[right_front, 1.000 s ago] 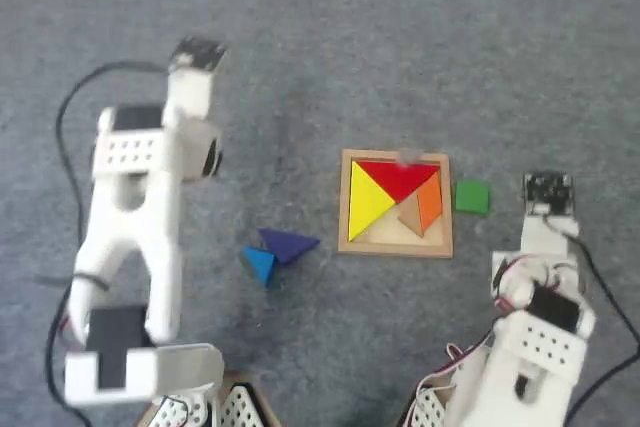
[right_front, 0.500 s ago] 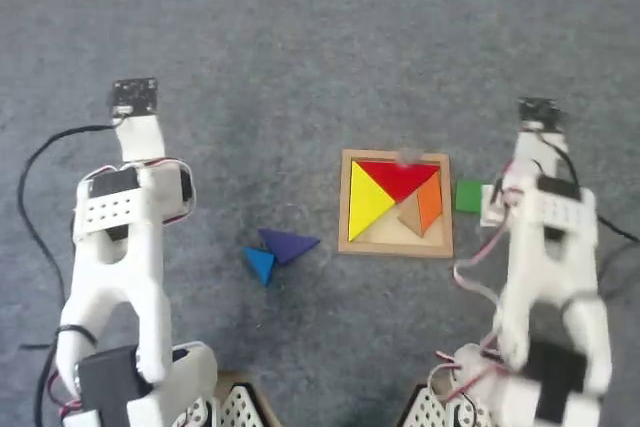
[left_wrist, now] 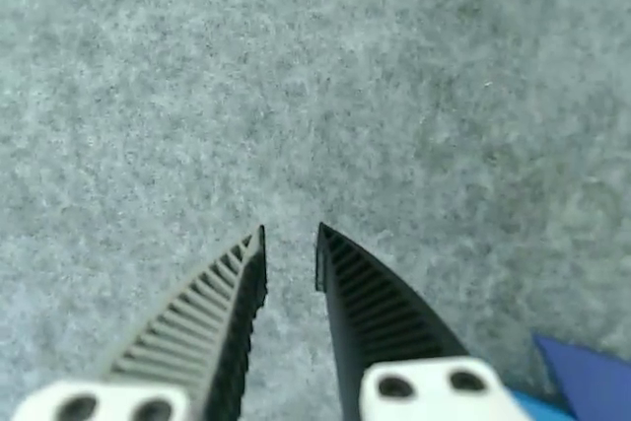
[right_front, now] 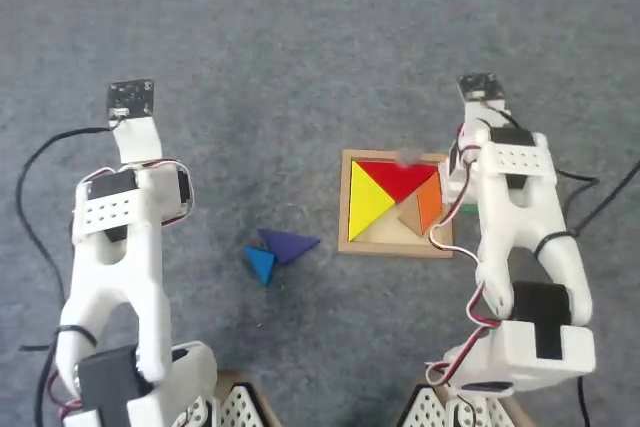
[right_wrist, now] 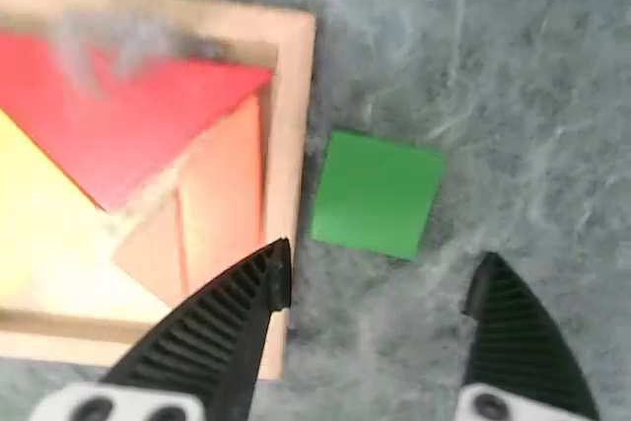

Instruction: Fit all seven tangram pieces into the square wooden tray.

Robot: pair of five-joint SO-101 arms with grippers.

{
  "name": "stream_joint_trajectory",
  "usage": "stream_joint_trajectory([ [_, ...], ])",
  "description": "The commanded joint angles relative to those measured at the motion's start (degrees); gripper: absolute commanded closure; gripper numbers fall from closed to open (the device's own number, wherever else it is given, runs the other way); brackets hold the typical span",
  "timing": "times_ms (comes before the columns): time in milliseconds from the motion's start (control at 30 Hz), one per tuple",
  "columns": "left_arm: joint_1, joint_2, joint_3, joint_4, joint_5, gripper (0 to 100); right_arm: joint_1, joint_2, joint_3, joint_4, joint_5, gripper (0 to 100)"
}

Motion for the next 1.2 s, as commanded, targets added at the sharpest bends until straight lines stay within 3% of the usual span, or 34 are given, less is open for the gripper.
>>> stream_joint_trajectory([
  [0, -0.3, -2.1, 0.1, -1.1, 1.0, 91, -1.4, -0.3, -5.8, 2.3, -7.1, 76.8],
  [767, -0.1, -2.2, 2.1, -2.7, 0.8, 91, 1.5, 20.8, -16.5, -1.1, -8.4, 74.0],
  [967, 0.0, -2.2, 2.2, -2.7, 0.9, 91, 1.6, 21.5, -17.4, 1.6, -8.4, 97.6],
  [1167, 0.1, -2.1, 2.2, -2.8, 0.9, 91, 1.4, 16.0, -17.5, 5.0, -5.5, 98.3],
])
